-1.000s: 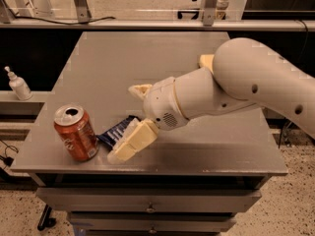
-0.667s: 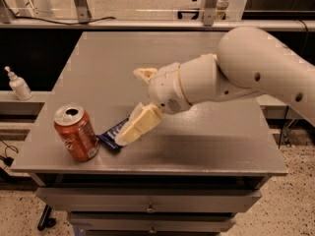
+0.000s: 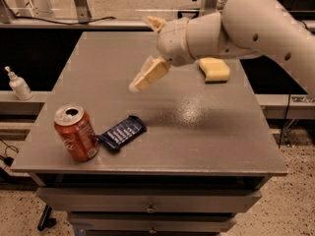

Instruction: Move rxbar blueberry near coke can

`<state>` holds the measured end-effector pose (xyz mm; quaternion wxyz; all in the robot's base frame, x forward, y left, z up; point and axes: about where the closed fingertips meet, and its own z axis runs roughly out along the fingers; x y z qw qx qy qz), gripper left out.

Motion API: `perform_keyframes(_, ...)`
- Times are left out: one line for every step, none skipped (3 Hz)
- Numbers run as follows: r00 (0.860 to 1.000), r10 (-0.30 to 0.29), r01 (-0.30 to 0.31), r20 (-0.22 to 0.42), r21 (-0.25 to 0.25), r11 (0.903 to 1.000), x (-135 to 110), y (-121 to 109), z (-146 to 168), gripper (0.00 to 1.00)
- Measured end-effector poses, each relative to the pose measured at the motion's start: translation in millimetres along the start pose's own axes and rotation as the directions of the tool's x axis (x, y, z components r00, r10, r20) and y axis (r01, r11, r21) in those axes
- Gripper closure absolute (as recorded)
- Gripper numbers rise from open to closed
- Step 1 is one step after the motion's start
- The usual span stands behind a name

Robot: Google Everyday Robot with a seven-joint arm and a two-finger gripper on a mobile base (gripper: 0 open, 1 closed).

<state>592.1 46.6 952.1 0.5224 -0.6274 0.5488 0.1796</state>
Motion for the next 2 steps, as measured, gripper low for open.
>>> perform_keyframes(0.994,-0.103,0.101,0.026,0.088,0.9911,-4.8,-50.3,2.2,0.0)
perform_keyframes(0.993,-0.112,0.108,0.032,0.095,0.9896,-9.7,-54.1,0.5,0.0)
